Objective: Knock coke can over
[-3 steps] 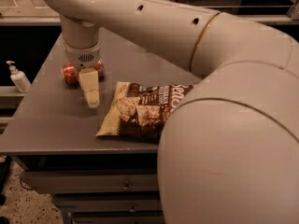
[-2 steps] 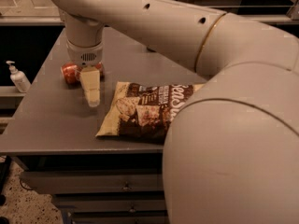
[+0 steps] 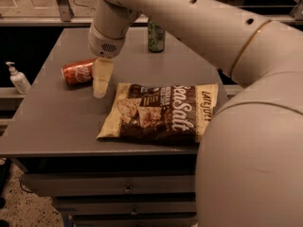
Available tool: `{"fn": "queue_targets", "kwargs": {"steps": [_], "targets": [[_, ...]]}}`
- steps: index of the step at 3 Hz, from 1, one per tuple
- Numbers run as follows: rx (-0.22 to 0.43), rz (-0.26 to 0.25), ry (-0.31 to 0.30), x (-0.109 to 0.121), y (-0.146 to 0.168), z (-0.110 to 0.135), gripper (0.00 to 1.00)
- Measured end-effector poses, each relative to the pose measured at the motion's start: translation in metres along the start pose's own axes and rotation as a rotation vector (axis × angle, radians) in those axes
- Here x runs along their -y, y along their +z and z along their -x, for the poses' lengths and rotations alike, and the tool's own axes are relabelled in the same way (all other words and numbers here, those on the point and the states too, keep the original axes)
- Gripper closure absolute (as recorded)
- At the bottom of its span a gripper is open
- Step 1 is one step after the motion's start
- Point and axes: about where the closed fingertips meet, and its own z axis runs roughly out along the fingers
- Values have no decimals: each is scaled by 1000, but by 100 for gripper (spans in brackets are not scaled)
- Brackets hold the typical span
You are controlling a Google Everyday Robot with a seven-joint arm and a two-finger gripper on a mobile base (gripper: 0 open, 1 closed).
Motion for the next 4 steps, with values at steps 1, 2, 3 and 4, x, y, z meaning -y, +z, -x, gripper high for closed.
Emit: {"fn": "queue_targets", "kwargs": {"steps": [1, 2, 3, 4], "targets": [[165, -43, 104, 5, -20, -16, 0], [352, -99, 199, 3, -40, -38, 0], [559, -183, 279, 5, -61, -62, 0], [771, -308, 354, 16, -101, -97, 0]]}}
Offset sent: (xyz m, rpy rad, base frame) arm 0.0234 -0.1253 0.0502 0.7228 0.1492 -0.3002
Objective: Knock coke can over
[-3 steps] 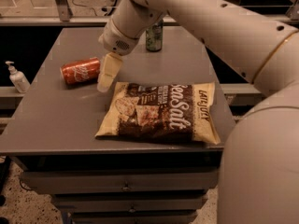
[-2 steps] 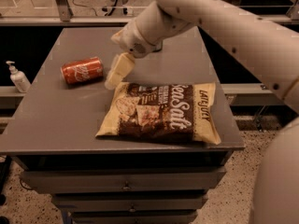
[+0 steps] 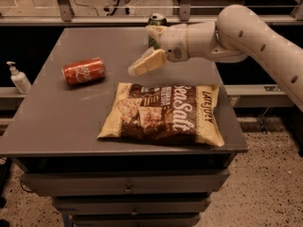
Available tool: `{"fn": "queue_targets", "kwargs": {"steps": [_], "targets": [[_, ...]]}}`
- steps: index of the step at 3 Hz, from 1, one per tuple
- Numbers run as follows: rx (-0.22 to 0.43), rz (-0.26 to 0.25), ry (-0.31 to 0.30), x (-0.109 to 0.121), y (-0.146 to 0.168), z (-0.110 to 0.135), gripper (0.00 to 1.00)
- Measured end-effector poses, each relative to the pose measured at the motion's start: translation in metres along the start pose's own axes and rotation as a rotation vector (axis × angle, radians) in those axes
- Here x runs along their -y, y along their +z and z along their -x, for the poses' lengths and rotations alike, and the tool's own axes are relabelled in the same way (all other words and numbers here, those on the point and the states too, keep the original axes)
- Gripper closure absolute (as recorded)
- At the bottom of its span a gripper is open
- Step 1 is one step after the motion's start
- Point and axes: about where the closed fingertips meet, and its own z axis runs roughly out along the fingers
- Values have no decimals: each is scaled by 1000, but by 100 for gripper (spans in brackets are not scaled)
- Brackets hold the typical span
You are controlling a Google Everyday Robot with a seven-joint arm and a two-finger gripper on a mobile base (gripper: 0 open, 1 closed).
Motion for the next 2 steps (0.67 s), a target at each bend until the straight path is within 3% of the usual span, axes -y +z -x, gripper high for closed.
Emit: {"fn": "queue_targets", "kwargs": {"steps": [1, 2], "targets": [[169, -95, 23, 34, -40, 14, 0], [190, -101, 26, 37, -43, 18, 0]]}}
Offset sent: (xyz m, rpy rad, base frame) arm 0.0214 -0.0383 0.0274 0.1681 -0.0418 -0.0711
